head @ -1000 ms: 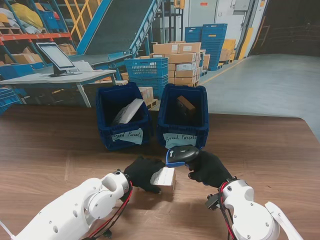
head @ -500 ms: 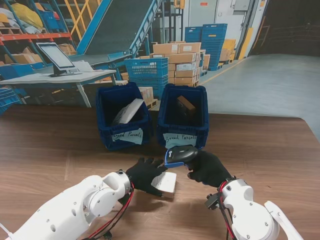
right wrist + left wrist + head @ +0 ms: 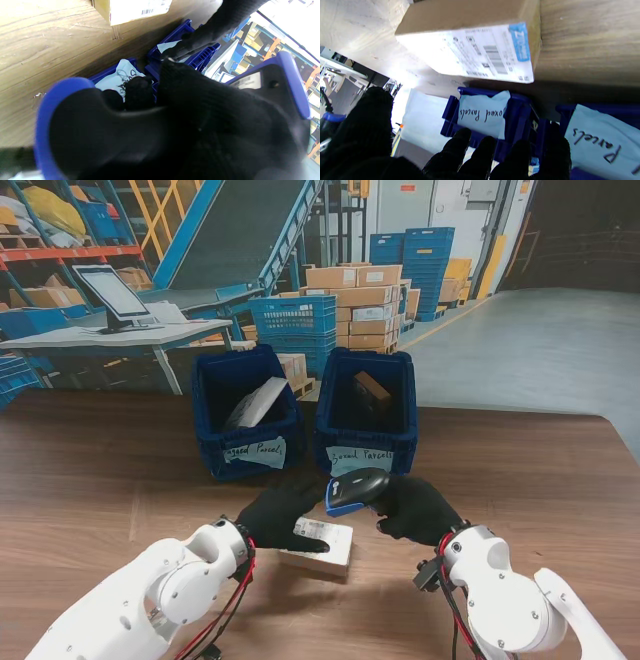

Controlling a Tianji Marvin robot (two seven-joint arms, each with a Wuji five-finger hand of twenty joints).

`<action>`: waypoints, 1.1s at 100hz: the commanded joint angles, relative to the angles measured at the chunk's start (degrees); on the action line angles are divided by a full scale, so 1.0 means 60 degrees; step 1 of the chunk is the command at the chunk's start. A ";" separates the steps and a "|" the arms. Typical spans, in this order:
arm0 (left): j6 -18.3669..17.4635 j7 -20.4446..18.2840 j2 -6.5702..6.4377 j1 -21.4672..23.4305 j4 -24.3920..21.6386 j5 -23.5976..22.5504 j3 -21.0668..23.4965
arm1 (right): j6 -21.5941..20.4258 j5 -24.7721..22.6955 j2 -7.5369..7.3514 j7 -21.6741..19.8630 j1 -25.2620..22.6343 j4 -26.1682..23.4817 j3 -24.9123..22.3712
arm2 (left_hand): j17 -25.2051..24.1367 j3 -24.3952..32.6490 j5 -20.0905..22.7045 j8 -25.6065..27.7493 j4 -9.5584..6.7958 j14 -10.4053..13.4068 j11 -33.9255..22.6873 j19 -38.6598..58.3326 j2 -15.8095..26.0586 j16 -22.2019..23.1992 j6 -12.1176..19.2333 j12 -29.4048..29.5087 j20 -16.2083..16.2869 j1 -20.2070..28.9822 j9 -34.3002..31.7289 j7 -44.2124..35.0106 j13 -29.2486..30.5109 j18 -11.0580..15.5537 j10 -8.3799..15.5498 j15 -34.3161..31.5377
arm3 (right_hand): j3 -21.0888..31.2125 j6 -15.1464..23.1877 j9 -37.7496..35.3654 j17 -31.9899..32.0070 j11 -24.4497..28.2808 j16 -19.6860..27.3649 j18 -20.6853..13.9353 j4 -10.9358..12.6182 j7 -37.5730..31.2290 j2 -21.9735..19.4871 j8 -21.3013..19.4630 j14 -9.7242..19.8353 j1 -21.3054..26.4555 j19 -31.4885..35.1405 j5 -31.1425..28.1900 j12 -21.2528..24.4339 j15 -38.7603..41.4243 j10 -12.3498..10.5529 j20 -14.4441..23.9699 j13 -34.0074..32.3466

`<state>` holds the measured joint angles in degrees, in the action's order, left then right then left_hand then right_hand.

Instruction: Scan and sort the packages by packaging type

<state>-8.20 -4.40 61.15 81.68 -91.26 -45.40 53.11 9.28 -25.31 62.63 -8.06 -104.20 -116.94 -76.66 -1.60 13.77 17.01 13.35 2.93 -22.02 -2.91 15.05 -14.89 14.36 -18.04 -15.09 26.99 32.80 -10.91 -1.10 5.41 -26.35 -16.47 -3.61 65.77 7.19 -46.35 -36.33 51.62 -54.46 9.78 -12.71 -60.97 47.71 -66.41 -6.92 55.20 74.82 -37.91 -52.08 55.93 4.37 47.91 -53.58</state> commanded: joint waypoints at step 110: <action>-0.0654 -0.0889 -0.0182 0.3107 -0.1943 -0.0217 0.3950 | -0.0189 -0.1819 -0.0138 -0.0122 0.1987 0.2230 0.1947 | 0.0159 0.0446 0.1124 0.0267 -0.0378 0.0130 0.0119 -0.0203 0.0342 0.0250 0.0290 -0.0258 0.0063 0.0002 -0.1104 -0.0373 0.0703 -0.0034 0.0114 -0.0229 | 0.0832 0.0458 -0.0053 -0.0149 0.0003 -0.0158 -0.0007 0.0139 -0.0234 -0.0573 -0.0264 -0.0074 0.0847 0.0282 -0.0576 -0.0056 0.0087 -0.0078 0.0161 -0.0098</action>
<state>-11.93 -8.99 60.06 99.82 -102.45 -46.77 76.89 7.74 -36.15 60.98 -8.44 -92.49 -104.19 -65.57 -0.41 13.89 22.66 14.71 2.30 -22.02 -2.86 15.04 -14.89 15.15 -17.46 -16.15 27.53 32.80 -16.84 -2.92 8.37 -26.35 -15.92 -4.42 65.77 7.19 -46.36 -36.33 51.62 -54.47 9.78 -12.71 -60.97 47.71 -66.41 -6.92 55.20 74.82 -37.91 -52.09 55.93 4.37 47.91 -53.58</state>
